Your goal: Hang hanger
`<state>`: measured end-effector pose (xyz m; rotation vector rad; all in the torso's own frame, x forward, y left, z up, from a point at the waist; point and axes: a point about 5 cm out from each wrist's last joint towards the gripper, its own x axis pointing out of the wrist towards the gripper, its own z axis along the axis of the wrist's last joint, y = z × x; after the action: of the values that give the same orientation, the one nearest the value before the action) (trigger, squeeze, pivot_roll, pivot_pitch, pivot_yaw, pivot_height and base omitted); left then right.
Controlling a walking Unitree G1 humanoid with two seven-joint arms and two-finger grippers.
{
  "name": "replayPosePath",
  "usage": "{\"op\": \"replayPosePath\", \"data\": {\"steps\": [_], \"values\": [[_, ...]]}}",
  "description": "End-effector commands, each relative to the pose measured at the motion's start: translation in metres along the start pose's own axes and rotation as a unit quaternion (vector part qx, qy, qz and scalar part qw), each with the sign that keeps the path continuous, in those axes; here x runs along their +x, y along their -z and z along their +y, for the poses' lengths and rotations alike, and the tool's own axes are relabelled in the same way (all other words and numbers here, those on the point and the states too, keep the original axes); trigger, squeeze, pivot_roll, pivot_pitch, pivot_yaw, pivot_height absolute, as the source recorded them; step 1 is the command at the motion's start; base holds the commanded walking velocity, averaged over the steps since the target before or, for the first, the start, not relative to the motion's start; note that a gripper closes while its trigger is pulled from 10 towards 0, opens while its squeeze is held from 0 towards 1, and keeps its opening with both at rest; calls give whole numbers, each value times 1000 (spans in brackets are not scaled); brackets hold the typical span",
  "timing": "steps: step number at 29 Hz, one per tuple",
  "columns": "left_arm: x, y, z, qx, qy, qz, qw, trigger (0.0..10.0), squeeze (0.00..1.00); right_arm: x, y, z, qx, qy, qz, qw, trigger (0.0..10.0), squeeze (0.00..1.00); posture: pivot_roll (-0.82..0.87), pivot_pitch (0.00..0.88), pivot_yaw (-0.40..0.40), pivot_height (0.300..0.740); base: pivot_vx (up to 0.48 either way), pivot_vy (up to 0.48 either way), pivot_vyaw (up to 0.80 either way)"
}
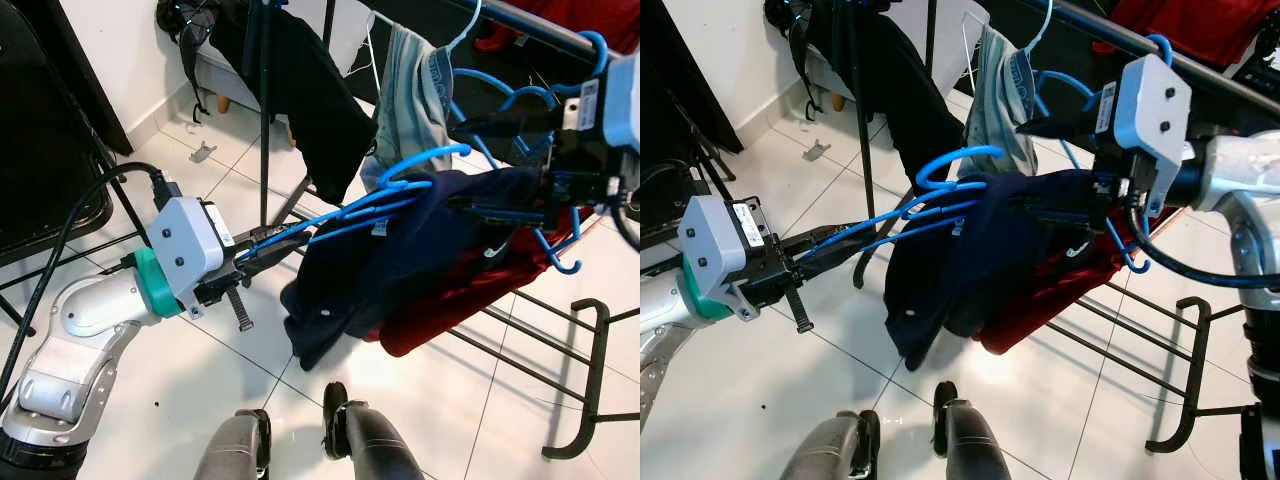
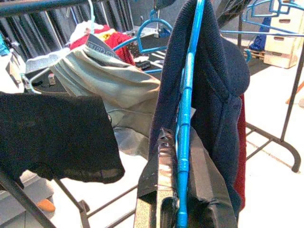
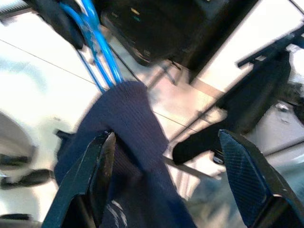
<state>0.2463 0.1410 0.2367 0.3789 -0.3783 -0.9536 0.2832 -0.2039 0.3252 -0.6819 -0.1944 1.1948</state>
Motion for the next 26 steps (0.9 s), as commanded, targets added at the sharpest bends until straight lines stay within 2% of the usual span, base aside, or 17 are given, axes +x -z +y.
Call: {"op": "replayPosePath", "data": {"steps": [1, 9, 10, 12, 13, 15, 18, 20, 23, 26], "values": [[2, -10, -6, 7, 17, -31, 999, 9137, 0, 5, 3, 2, 10, -29, -12, 999, 10000, 0, -84, 164, -13, 740, 0, 0, 0], [2, -12, -6, 8, 19, -35, 999, 8980, 0, 15, 15, 1, 13, -44, -9, 999, 9804, 0, -76, 162, -12, 740, 0, 0, 0], [2, -13, -6, 9, 20, -35, 999, 8941, 0, 19, 17, 1, 14, -51, -12, 999, 3020, 0, -76, 162, -12, 740, 0, 0, 0], [2, -13, -6, 9, 20, -35, 999, 8941, 0, 19, 17, 1, 14, -51, -12, 999, 3020, 0, -76, 162, -12, 740, 0, 0, 0], [2, -14, -6, 9, 21, -36, 999, 8980, 0, 24, 19, 1, 18, -61, -15, 998, 0, 0, -63, 158, -14, 740, 0, 0, 0], [2, -14, -6, 9, 21, -36, 999, 8980, 0, 24, 19, 1, 18, -61, -15, 998, 0, 0, -63, 158, -14, 740, 0, 0, 0], [1, -15, -6, 10, 23, -36, 999, 8824, 0, 32, 22, 7, 34, -103, -18, 994, 0, 0, -56, 152, -14, 740, 0, 0, 0], [1, -15, -6, 10, 23, -36, 999, 8824, 0, 32, 22, 7, 34, -103, -18, 994, 0, 0, -56, 152, -14, 740, 0, 0, 0], [1, -15, -7, 10, 25, -38, 999, 8706, 0, 38, 24, 13, 47, -148, -18, 988, 0, 0, -54, 149, -14, 740, 0, 0, 0], [1, -15, -7, 10, 25, -38, 999, 8706, 0, 38, 24, 13, 47, -148, -18, 988, 0, 0, -54, 149, -14, 740, 0, 0, 0]]}}
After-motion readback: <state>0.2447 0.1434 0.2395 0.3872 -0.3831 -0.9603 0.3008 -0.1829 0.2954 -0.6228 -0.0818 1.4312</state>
